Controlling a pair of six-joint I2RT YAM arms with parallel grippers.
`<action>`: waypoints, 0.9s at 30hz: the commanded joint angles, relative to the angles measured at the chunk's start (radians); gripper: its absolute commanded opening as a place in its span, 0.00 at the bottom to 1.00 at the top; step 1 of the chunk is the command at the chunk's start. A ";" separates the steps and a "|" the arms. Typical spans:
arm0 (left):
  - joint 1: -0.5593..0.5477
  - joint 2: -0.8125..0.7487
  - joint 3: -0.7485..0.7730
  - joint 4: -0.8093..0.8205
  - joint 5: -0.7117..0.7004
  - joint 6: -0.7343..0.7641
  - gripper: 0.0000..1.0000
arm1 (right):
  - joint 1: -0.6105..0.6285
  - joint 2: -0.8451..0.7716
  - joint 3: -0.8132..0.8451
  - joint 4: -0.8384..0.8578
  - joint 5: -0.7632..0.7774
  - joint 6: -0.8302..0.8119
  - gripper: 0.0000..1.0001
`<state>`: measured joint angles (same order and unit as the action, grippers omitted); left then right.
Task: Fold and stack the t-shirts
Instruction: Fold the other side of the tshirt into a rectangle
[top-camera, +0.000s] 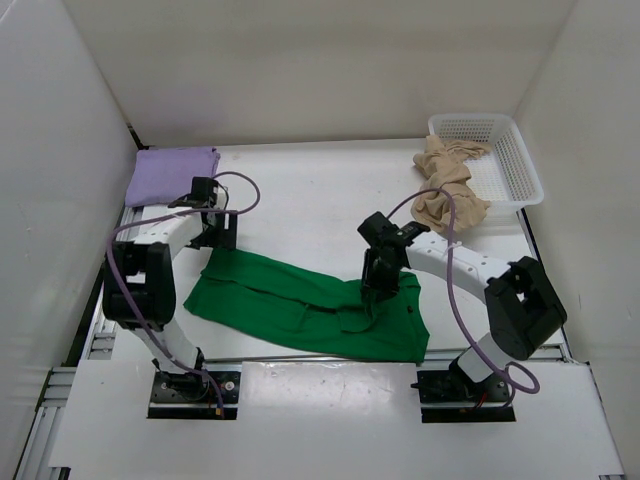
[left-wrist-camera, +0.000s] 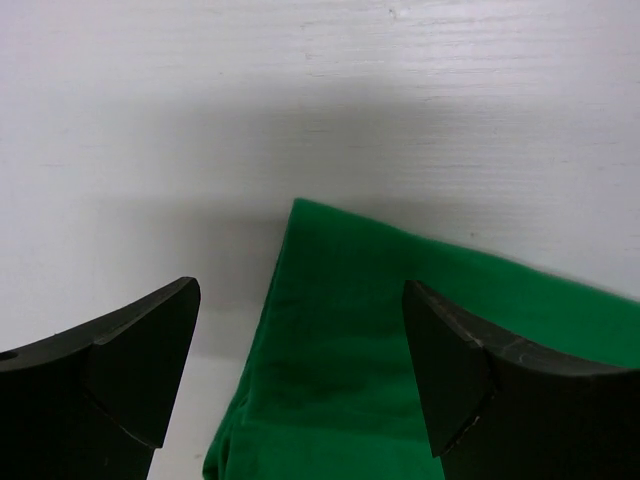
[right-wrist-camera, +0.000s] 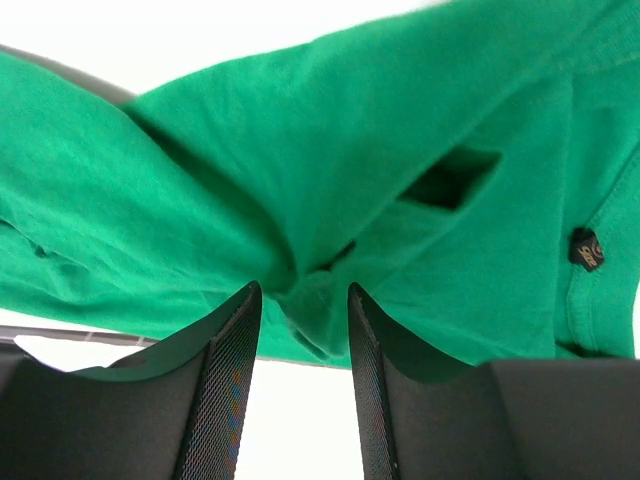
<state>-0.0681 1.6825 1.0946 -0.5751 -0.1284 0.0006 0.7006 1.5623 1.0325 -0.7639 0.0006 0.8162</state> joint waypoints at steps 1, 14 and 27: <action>-0.004 0.037 0.011 -0.005 -0.051 -0.001 0.93 | -0.004 -0.039 -0.026 -0.003 0.019 -0.012 0.42; 0.117 0.097 -0.001 -0.005 -0.195 -0.001 0.91 | -0.013 -0.079 -0.046 -0.003 0.061 -0.003 0.03; 0.157 0.062 -0.076 -0.005 -0.191 -0.001 0.91 | -0.047 -0.206 -0.248 -0.025 -0.040 -0.005 0.00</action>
<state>0.0822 1.7504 1.0672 -0.5392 -0.2596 -0.0059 0.6609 1.3880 0.7967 -0.7670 0.0120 0.8280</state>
